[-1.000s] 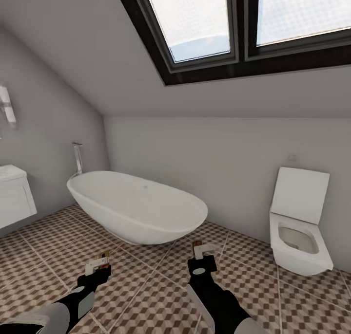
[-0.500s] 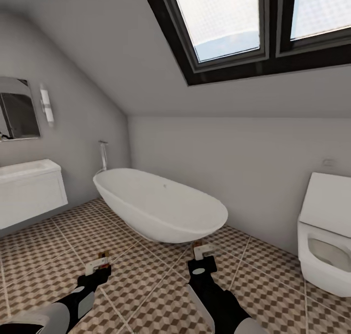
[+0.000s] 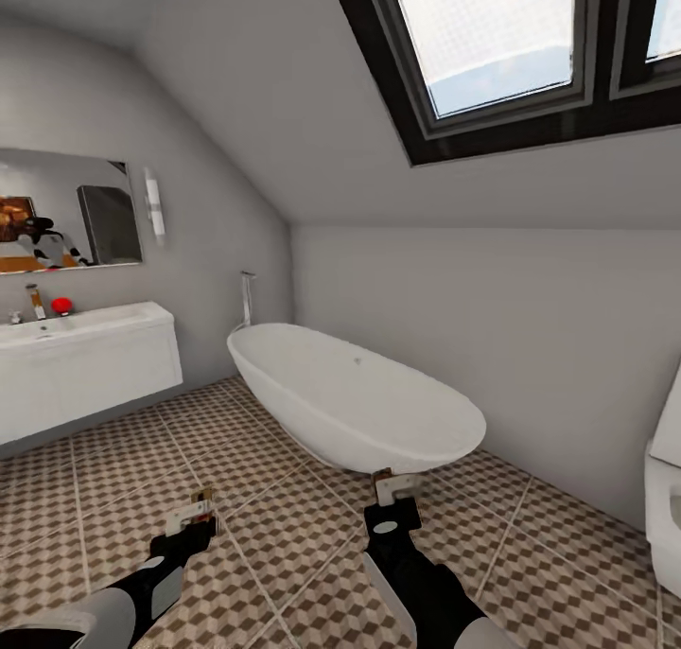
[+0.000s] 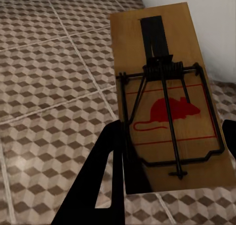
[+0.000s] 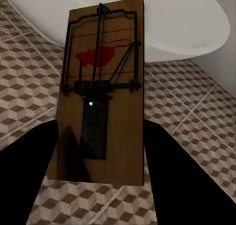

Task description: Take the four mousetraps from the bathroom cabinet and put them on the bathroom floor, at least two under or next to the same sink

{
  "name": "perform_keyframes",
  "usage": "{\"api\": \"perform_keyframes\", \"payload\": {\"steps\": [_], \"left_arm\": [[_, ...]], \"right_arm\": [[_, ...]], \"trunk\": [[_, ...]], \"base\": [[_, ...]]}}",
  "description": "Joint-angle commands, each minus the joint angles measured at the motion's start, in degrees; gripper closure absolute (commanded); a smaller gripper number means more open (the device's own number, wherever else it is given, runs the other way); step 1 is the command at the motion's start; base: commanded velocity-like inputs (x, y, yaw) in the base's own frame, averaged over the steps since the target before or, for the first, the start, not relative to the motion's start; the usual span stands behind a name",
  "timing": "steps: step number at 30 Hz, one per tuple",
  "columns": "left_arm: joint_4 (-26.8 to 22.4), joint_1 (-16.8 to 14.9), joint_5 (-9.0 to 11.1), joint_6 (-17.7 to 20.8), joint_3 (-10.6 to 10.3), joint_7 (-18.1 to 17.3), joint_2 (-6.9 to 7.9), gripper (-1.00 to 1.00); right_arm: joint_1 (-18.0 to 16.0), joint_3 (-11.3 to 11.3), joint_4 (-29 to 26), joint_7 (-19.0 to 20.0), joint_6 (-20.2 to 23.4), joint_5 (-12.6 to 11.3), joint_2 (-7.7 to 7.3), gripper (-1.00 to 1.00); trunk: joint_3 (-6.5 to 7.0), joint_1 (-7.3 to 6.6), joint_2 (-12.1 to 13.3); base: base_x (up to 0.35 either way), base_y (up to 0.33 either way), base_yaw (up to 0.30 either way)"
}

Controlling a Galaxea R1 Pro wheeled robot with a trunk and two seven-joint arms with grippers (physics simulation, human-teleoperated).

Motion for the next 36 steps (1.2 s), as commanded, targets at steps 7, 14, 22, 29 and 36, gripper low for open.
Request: {"api": "perform_keyframes", "payload": {"steps": [7, 14, 22, 29, 36], "left_arm": [[0.09, -0.04, 0.28, 0.22, -0.44, 0.43, -0.11, 1.0], [0.06, -0.04, 0.22, 0.57, -0.48, 0.33, -0.05, 1.0], [0.02, -0.04, -0.07, 2.55, -0.51, 0.28, -0.03, 1.0], [0.02, -0.04, -0.06, 2.71, -0.48, 0.28, 0.01, 1.0], [0.02, -0.04, -0.06, 2.72, -0.43, 0.28, 0.04, 1.0]], "right_arm": [[-0.06, 0.16, -0.02, -0.27, 0.26, -0.24, 0.0, 1.0], [-0.06, 0.13, -0.02, -0.08, 0.2, -0.21, 0.0, 1.0], [-0.06, 0.08, -0.02, -0.06, 0.17, -0.21, 0.0, 1.0], [-0.06, 0.08, -0.02, -0.11, 0.1, -0.21, -0.01, 1.0], [-0.06, 0.08, -0.02, -0.25, 0.11, -0.21, -0.06, 1.0]], "trunk": [[-0.07, 0.0, -0.04], [-0.07, 0.0, -0.04], [-0.07, 0.0, -0.04], [-0.07, 0.0, -0.04], [-0.07, 0.0, -0.04]], "base": [[0.0, 0.0, 0.289], [0.163, 0.0, 0.289], [0.315, 0.0, 0.289], [0.323, 0.0, 0.212], [0.323, 0.0, 0.103]]}}
